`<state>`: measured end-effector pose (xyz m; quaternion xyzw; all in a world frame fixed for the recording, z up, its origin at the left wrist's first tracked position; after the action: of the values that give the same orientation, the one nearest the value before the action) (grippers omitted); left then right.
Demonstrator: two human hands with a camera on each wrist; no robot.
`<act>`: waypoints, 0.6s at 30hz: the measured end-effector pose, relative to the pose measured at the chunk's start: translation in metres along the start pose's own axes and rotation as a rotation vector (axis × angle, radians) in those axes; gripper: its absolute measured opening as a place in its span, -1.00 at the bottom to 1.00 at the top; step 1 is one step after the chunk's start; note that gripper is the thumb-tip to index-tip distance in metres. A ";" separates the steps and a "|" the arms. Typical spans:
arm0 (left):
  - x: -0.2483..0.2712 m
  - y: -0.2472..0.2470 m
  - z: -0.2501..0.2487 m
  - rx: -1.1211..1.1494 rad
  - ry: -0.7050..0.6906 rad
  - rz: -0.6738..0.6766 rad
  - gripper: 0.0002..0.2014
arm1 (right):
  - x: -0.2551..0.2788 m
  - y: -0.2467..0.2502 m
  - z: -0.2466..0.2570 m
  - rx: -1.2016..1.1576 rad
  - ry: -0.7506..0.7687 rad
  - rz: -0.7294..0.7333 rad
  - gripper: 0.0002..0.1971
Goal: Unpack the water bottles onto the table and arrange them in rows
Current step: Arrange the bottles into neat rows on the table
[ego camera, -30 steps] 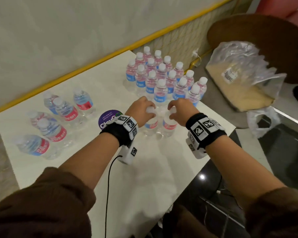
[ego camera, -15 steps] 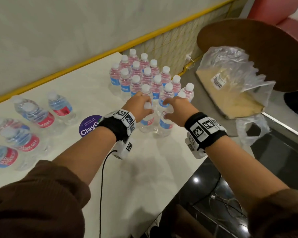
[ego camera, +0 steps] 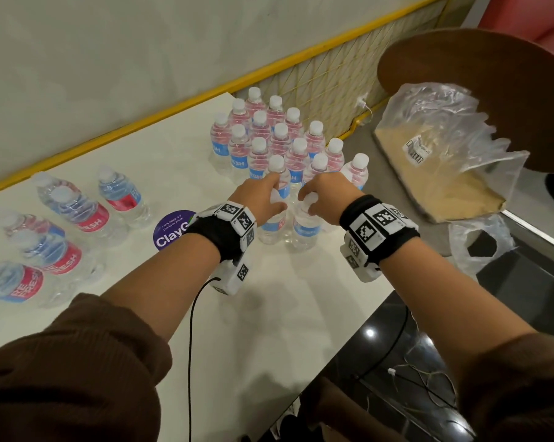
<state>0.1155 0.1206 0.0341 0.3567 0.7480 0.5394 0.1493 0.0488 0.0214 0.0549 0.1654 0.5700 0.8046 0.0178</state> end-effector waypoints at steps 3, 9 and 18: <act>0.005 0.004 0.004 0.025 0.014 0.004 -0.68 | -0.007 0.003 0.004 -0.036 0.023 -0.026 -0.67; 0.017 0.011 0.011 0.064 0.016 -0.007 -0.61 | -0.011 0.004 0.008 -0.008 0.033 -0.053 -0.57; 0.023 0.009 0.025 0.079 0.066 0.008 -0.63 | -0.029 0.004 -0.001 0.002 -0.116 -0.070 -0.61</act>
<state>0.1186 0.1556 0.0369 0.3473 0.7718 0.5215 0.1084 0.0767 0.0123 0.0513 0.1915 0.5743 0.7920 0.0789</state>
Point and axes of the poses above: each hand's wrist, its own x-axis away from the middle knuckle, its own y-axis out of the back of the hand, z = x × y, the point moved 8 cm from there along -x, towards the middle knuckle, and after that the axes turned 5 degrees about -x, right-handed, at the moved point
